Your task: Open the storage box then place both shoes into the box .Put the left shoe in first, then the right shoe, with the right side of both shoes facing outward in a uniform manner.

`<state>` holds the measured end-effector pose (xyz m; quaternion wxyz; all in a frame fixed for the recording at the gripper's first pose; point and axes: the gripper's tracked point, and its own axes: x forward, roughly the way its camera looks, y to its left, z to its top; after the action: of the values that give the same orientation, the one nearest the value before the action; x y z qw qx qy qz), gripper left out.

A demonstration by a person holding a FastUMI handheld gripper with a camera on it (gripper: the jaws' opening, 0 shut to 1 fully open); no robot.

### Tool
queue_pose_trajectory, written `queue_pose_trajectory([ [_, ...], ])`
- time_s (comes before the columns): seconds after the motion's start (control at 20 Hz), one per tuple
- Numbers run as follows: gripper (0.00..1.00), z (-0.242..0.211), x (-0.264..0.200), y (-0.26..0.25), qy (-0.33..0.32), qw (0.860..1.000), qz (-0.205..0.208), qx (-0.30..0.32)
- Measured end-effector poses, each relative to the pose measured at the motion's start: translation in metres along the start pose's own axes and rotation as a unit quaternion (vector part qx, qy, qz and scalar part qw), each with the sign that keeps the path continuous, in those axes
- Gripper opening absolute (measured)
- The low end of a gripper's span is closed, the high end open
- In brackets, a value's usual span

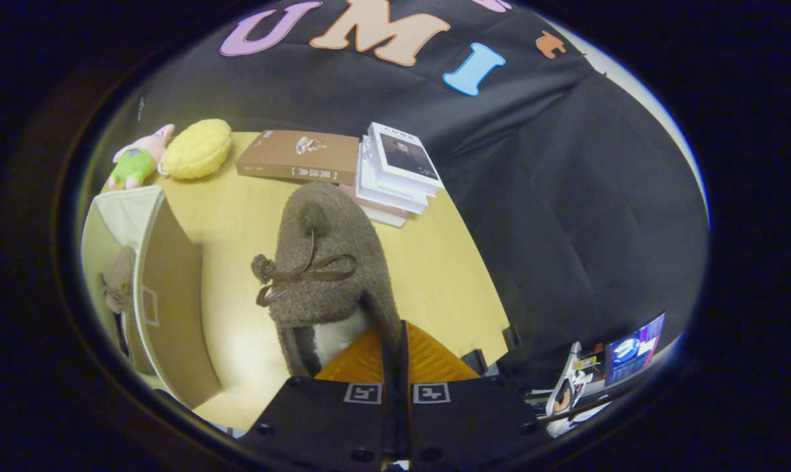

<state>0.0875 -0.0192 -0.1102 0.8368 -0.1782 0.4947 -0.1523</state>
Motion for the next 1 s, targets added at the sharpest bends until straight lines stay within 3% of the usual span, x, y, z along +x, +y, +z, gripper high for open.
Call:
queue_pose_trajectory([
  [0.25,0.04,0.015,-0.038,0.026,-0.025,0.999,0.009,0.02],
  [0.5,0.03,0.029,-0.068,0.063,-0.051,0.997,0.045,0.042],
  [0.75,0.03,0.042,-0.101,0.102,-0.069,0.995,0.072,0.023],
  [1.0,0.03,0.064,-0.139,0.173,-0.115,0.978,0.161,0.062],
])
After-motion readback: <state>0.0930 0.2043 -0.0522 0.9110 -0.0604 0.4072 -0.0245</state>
